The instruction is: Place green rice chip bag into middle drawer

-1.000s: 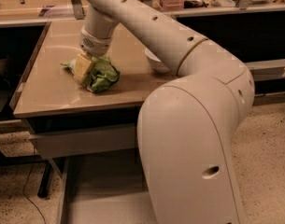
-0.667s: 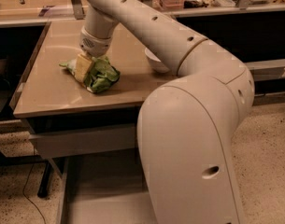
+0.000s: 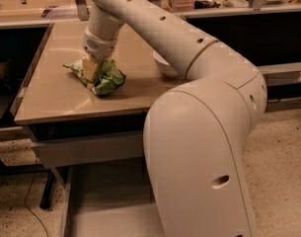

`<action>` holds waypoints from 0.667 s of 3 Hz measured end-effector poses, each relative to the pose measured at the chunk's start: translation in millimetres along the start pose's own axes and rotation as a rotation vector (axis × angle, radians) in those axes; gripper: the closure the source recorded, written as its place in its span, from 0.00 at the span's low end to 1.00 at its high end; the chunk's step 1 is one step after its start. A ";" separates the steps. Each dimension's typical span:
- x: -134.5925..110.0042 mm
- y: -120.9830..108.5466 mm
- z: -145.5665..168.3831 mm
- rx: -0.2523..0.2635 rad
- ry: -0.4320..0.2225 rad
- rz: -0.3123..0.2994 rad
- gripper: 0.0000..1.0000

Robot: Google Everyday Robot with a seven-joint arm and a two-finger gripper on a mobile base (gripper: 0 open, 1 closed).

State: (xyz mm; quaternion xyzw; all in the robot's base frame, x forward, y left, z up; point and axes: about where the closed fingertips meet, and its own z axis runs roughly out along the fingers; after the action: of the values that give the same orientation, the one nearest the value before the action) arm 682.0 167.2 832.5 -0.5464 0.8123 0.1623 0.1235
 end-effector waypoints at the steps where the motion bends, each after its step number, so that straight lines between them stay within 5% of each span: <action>1: 1.4 13.0 -24.5 0.062 -0.026 0.004 1.00; 2: 20.2 46.5 -41.9 0.114 -0.032 0.004 1.00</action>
Offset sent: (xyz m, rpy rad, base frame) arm -0.1108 -0.0366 0.0355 -0.0611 -0.1361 -0.0650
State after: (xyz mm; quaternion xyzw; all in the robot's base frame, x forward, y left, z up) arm 630.4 149.7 869.3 -0.5344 0.8191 0.1248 0.1669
